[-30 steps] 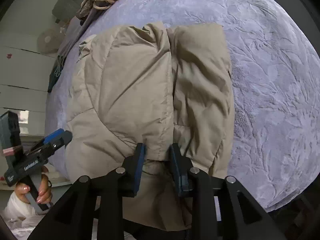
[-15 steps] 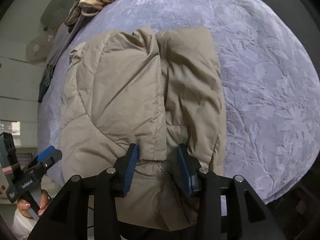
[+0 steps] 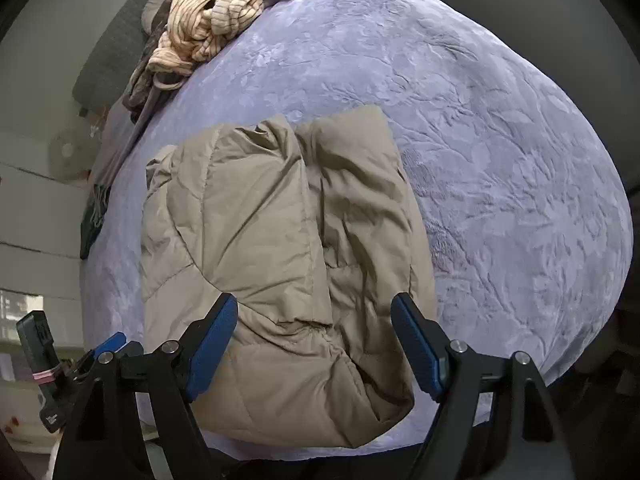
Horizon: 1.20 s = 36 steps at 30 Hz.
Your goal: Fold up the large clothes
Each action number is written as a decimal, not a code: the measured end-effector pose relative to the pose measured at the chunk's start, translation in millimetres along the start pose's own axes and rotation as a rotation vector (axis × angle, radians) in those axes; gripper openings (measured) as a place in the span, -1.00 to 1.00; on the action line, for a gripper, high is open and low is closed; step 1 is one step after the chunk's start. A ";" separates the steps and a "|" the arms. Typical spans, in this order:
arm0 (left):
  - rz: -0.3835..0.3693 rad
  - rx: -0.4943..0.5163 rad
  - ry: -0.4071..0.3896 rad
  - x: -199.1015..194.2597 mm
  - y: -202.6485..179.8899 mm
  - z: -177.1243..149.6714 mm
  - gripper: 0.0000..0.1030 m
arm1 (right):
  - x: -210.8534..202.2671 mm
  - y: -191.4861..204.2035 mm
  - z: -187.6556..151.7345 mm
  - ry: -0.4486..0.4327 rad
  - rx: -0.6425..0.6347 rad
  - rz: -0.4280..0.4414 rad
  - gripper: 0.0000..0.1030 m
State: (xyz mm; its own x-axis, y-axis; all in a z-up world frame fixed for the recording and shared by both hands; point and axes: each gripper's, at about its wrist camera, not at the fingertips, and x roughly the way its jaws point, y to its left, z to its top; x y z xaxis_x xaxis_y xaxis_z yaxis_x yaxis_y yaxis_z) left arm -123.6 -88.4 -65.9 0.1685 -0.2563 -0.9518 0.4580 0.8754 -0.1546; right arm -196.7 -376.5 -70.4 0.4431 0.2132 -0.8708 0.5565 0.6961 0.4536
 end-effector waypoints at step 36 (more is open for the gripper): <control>-0.571 -0.378 0.180 112.1 52.1 62.5 1.00 | 108.8 -91.4 87.0 0.277 0.141 0.371 0.99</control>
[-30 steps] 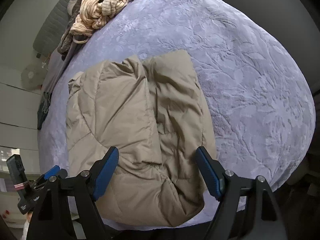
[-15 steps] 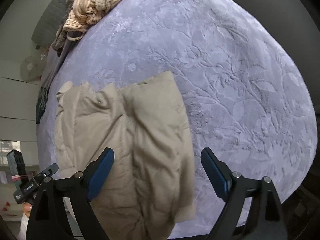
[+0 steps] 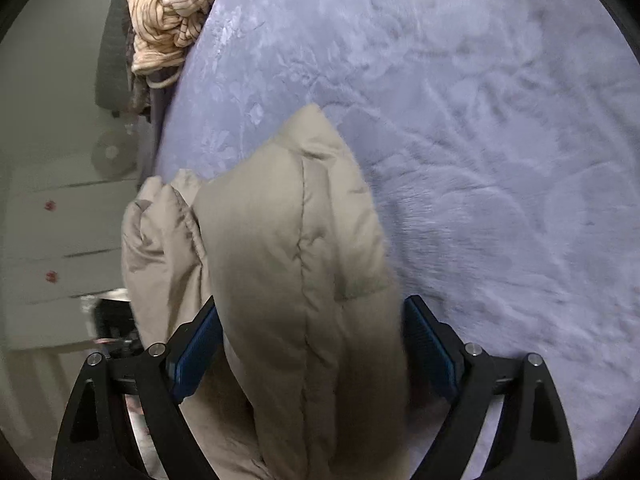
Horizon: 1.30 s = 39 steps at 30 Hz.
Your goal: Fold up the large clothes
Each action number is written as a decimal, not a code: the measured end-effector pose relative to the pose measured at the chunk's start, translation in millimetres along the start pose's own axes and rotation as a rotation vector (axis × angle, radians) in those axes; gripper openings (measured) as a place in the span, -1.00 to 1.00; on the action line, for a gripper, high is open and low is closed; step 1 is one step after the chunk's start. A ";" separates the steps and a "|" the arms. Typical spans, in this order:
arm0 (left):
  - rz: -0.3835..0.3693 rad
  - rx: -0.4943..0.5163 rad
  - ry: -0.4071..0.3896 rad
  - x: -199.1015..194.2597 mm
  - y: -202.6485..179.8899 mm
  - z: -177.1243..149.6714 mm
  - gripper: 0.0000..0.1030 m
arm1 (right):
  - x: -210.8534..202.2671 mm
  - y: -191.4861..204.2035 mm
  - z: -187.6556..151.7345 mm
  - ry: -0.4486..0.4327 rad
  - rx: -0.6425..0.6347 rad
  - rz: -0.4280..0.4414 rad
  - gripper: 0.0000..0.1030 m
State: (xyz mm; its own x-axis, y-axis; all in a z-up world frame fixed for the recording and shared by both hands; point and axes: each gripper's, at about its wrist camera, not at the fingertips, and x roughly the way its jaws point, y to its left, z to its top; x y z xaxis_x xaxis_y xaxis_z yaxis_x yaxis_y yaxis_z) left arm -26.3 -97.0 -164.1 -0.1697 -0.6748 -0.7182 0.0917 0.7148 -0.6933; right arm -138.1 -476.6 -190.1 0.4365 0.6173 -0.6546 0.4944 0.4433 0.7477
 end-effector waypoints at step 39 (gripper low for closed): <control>-0.008 0.261 -0.084 -75.2 -31.0 76.5 0.51 | 60.2 149.6 9.5 0.041 -0.198 0.046 0.02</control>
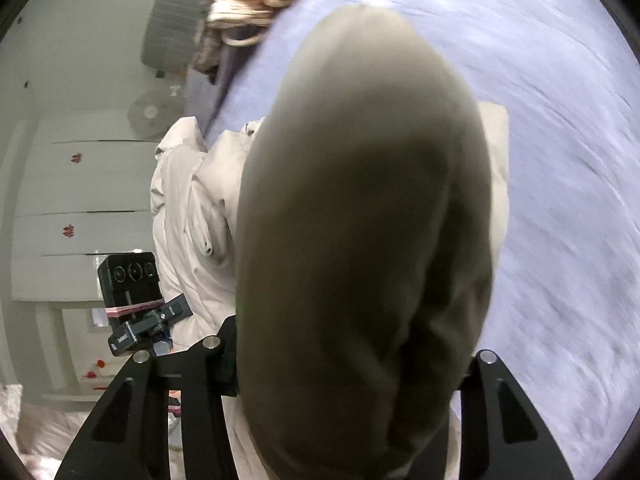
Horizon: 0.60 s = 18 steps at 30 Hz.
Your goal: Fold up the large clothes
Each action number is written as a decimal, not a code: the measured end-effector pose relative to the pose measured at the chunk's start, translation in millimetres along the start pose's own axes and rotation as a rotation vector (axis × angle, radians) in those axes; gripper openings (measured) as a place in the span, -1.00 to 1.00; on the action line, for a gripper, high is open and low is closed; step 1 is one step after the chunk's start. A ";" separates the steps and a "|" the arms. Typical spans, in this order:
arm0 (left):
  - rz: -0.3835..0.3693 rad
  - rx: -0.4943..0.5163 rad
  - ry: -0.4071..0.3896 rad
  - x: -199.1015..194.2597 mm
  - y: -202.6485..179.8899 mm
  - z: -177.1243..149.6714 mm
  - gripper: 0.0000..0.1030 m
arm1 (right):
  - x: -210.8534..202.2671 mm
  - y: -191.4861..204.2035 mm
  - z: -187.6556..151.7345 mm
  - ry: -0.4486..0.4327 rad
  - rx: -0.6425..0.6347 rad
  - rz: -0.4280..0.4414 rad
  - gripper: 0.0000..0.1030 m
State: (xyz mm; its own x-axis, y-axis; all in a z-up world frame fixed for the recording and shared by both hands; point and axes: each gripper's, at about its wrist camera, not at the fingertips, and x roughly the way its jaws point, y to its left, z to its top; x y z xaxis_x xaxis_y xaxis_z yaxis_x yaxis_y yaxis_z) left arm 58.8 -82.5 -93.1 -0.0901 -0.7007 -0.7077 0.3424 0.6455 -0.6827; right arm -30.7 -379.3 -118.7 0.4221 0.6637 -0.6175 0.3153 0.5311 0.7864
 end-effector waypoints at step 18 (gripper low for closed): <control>0.216 -0.143 -0.145 -8.3 131.8 92.4 0.84 | 141.1 21.3 115.0 0.043 -0.048 -0.063 0.36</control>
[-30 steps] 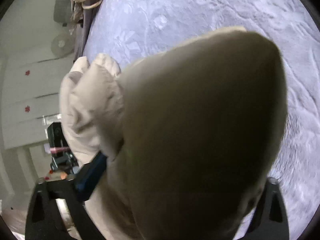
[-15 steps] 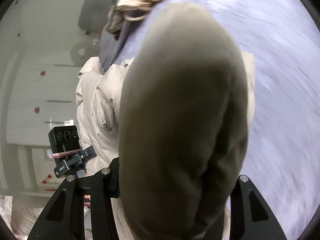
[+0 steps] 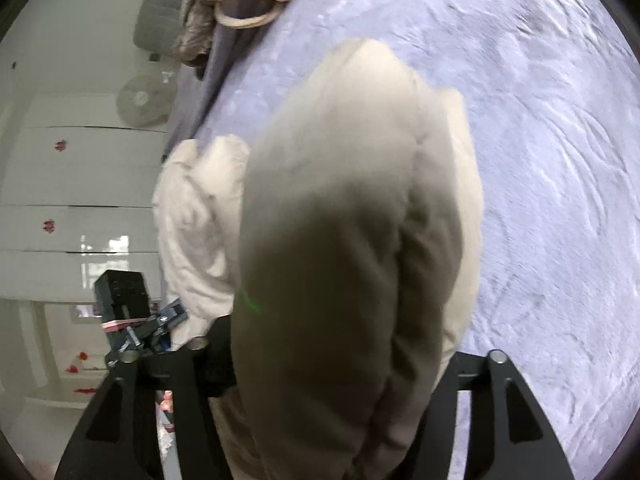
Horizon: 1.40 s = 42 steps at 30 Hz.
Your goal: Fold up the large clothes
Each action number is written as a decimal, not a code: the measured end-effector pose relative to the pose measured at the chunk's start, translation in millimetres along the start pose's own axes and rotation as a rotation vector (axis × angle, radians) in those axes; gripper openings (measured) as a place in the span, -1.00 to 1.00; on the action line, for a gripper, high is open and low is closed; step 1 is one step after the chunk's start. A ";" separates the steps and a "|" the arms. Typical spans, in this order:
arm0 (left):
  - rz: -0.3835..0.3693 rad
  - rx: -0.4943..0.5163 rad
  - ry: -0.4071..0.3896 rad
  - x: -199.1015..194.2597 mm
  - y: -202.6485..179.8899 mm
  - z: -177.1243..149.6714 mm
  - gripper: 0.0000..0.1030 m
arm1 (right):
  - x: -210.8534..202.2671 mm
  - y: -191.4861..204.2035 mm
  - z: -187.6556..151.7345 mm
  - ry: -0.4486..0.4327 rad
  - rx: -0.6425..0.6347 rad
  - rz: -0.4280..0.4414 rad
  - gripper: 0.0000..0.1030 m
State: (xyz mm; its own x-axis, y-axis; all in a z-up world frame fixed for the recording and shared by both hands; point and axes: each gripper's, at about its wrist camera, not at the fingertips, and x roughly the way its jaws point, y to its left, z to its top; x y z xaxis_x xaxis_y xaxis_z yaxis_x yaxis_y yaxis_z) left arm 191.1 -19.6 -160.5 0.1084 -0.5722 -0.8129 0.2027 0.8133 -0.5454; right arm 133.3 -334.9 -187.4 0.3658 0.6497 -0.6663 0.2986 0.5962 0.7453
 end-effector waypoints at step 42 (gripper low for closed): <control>0.493 0.159 -0.172 -42.6 -57.8 -13.0 0.99 | -34.1 79.5 -37.6 -0.205 -0.141 -0.306 -0.81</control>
State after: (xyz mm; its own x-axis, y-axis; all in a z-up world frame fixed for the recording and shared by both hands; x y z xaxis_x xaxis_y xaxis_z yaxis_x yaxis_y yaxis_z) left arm 162.1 -40.9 -97.0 0.3826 -0.1464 -0.9122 0.2304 0.9713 -0.0593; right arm 111.4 -291.9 -106.4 0.4511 0.3329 -0.8281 0.3023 0.8160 0.4927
